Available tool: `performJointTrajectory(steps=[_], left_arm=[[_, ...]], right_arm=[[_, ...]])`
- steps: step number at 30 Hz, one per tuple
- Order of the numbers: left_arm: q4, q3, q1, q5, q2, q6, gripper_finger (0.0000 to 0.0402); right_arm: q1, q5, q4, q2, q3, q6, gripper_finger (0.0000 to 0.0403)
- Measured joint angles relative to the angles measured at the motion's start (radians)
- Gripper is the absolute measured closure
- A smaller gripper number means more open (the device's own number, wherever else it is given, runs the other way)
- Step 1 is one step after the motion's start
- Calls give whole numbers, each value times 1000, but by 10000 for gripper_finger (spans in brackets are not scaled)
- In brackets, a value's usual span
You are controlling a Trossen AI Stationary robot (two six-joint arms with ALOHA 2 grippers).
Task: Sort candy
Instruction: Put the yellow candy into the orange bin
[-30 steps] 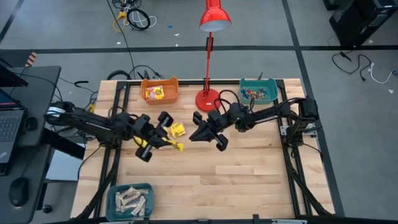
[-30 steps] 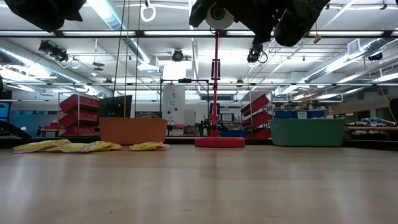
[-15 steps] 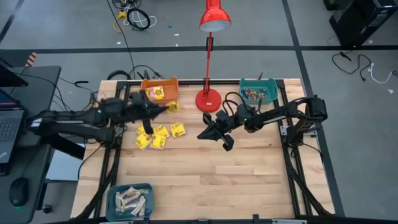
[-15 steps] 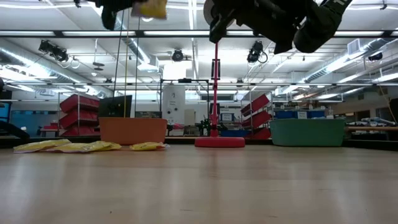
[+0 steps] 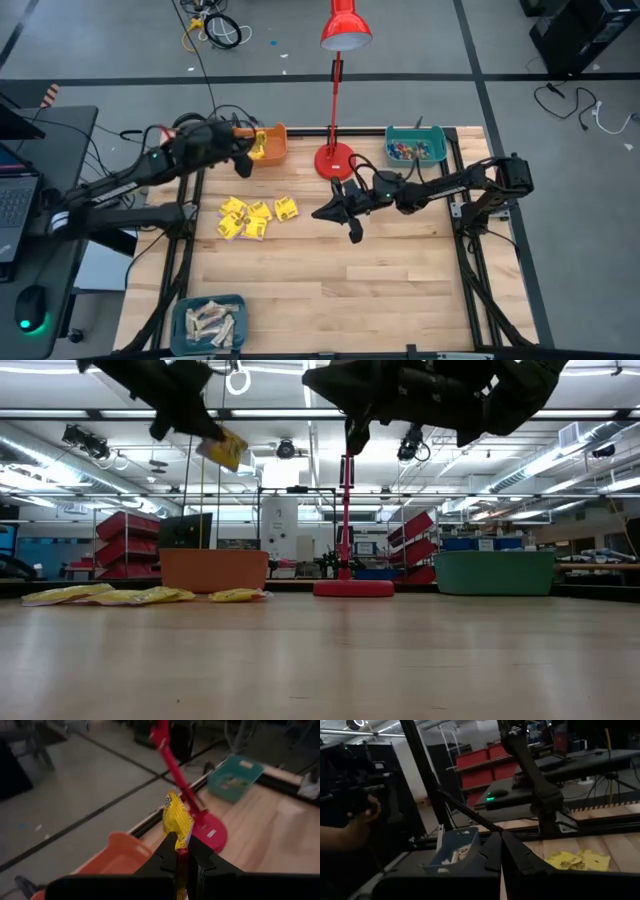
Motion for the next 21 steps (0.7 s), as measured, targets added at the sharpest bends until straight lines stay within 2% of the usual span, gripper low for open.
performJointTrajectory(steps=[5,10,12,21], left_arm=[[16,0,153,141,108,10,392],[96,0,314,410,243,-3,392],[117,0,369,488,300,-22,392],[109,0,521,623,479,-21,392]], right_arm=[[6,7,-10,0,0,-3,403],[10,7,-27,0,1,-3,403],[13,9,-41,0,1,-3,403],[22,10,-42,0,1,-10,403]])
